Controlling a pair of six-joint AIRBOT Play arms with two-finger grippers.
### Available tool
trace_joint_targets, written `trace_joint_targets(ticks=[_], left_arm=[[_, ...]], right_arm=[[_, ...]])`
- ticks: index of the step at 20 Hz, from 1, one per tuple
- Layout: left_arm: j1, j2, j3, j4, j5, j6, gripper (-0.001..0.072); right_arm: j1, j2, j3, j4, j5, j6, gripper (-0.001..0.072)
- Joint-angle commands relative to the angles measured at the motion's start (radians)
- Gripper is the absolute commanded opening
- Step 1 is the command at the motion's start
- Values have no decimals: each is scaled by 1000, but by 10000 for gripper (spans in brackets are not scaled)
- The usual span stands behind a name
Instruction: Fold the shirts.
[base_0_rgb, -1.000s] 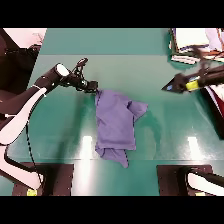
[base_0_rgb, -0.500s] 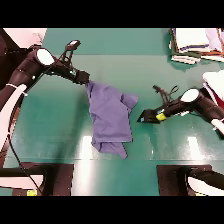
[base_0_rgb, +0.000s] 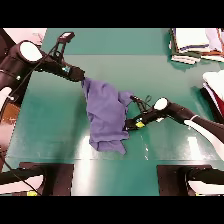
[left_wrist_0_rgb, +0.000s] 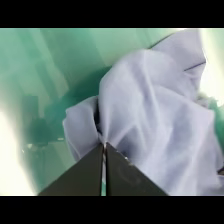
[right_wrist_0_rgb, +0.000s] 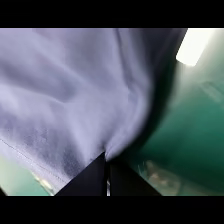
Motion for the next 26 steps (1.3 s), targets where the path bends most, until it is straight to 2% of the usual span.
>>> trace_joint_targets(ticks=[1, 4, 7, 12, 16, 20, 23, 26], left_arm=[[1, 89, 6, 50, 19, -6, 28], [1, 214, 57, 149, 11, -29, 28], [1, 356, 132, 174, 10, -29, 28], [-2, 498, 241, 53, -6, -28, 28], [-2, 498, 324, -50, -89, -4, 28], [-2, 418, 304, -53, -162, 32, 29], [-2, 300, 185, -68, -207, 33, 29], [-2, 171, 4, -102, -200, 33, 30]], right_arm=[[12, -18, 115, -27, 25, -14, 16], [-75, 112, 249, -161, 92, 73, 16], [-195, 283, 418, -329, 161, 153, 16], [-317, 432, 710, -365, 183, 156, 15], [-331, 435, 880, -379, 260, 159, 15], [-331, 339, 963, -391, 402, 214, 15], [-331, 219, 953, -392, 541, 216, 15], [-331, 148, 850, -418, 517, 200, 15]])
